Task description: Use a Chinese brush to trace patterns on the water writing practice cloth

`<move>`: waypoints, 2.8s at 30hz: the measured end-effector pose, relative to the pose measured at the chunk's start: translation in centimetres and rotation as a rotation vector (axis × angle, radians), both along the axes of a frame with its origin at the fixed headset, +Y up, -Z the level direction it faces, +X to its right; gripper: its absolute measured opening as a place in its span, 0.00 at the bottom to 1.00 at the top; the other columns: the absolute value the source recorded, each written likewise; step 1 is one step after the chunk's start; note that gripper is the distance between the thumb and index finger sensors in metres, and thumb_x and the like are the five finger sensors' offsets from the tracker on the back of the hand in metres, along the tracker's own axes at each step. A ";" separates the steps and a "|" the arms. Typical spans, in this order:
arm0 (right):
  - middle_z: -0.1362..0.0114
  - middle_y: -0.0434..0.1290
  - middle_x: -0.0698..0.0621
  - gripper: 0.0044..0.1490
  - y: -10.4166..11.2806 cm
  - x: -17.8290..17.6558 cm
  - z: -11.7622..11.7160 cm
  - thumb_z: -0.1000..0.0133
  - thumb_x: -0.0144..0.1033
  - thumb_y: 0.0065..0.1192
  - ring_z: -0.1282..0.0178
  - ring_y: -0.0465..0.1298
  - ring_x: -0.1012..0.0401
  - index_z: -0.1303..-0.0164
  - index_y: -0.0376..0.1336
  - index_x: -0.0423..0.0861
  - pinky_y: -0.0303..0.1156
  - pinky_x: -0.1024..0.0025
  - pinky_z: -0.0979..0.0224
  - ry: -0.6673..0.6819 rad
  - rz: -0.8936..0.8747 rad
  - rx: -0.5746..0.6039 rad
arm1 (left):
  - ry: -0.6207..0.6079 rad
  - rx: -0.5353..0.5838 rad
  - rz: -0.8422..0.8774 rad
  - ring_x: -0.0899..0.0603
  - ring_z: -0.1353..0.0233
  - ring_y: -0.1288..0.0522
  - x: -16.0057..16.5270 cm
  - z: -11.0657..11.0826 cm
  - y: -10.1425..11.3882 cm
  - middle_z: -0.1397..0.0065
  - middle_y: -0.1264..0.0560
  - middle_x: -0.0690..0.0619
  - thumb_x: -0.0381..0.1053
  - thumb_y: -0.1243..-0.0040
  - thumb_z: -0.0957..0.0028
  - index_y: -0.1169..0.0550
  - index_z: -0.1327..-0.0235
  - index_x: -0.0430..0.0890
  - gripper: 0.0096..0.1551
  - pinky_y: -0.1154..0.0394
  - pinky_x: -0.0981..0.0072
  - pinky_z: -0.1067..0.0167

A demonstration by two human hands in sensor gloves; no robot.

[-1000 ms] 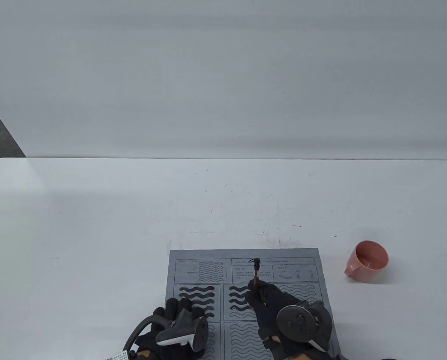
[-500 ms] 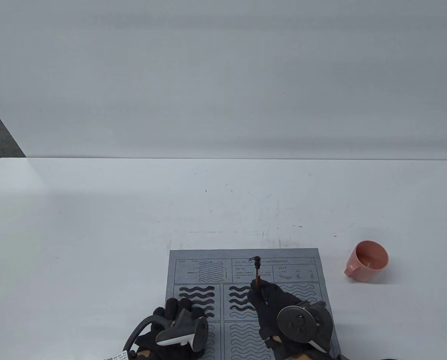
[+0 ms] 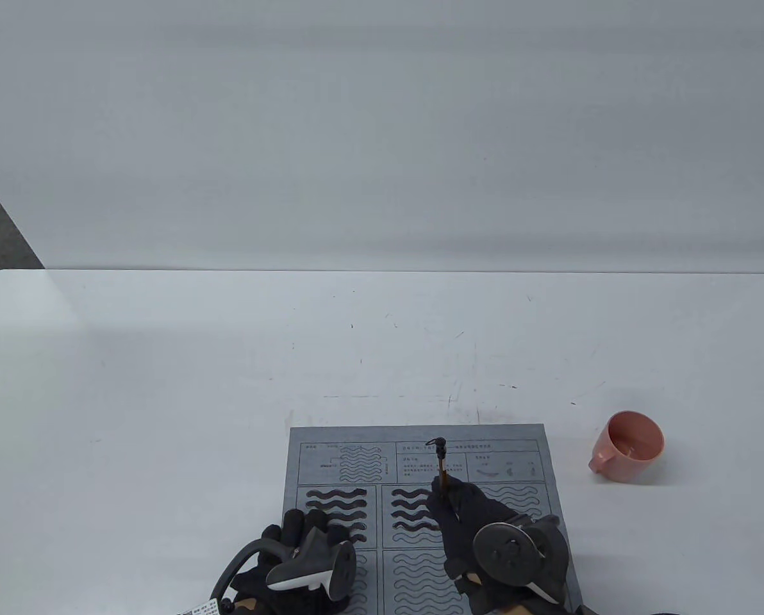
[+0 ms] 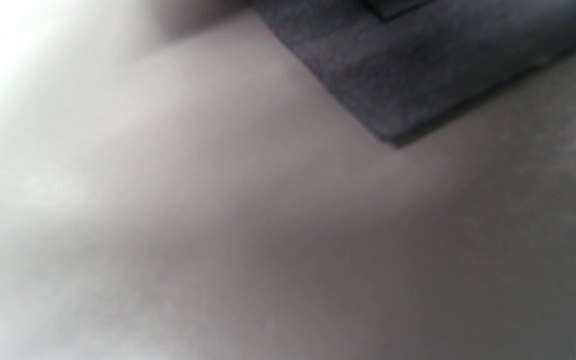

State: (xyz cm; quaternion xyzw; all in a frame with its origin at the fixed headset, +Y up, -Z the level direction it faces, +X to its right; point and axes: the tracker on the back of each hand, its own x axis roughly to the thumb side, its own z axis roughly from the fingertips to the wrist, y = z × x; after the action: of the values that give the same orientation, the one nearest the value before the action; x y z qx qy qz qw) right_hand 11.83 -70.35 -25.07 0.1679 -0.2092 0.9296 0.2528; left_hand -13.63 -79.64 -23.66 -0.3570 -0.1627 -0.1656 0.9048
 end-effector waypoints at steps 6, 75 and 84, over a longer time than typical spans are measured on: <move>0.52 0.87 0.37 0.23 0.0 0.1 0.0 0.49 0.36 0.73 0.89 0.81 0.64 0.50 0.76 0.36 0.78 0.62 0.88 -0.015 0.008 0.000 | 0.000 0.000 0.000 0.25 0.24 0.82 0.0 0.0 0.0 0.29 0.88 0.40 0.71 0.79 0.62 0.88 0.41 0.54 0.55 0.69 0.25 0.26; 0.48 0.87 0.37 0.24 0.0 -2.0 0.9 0.49 0.33 0.74 0.90 0.80 0.65 0.48 0.74 0.35 0.78 0.63 0.88 0.187 -0.215 -0.063 | 0.000 0.000 0.000 0.25 0.24 0.82 0.0 0.0 0.0 0.29 0.88 0.40 0.71 0.79 0.62 0.87 0.41 0.54 0.55 0.69 0.25 0.26; 0.49 0.87 0.37 0.24 -0.3 -2.1 0.6 0.49 0.34 0.74 0.90 0.80 0.65 0.48 0.74 0.35 0.78 0.63 0.89 0.173 -0.194 -0.082 | 0.000 0.000 0.000 0.25 0.24 0.82 0.0 0.0 0.0 0.29 0.88 0.40 0.71 0.79 0.62 0.88 0.41 0.54 0.55 0.69 0.25 0.26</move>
State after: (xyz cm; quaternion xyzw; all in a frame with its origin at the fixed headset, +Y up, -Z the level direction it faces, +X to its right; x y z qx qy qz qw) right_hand 9.77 -70.67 -24.47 0.2158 -0.1636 0.8906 0.3653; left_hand -13.63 -79.66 -23.66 -0.3570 -0.1627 -0.1655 0.9048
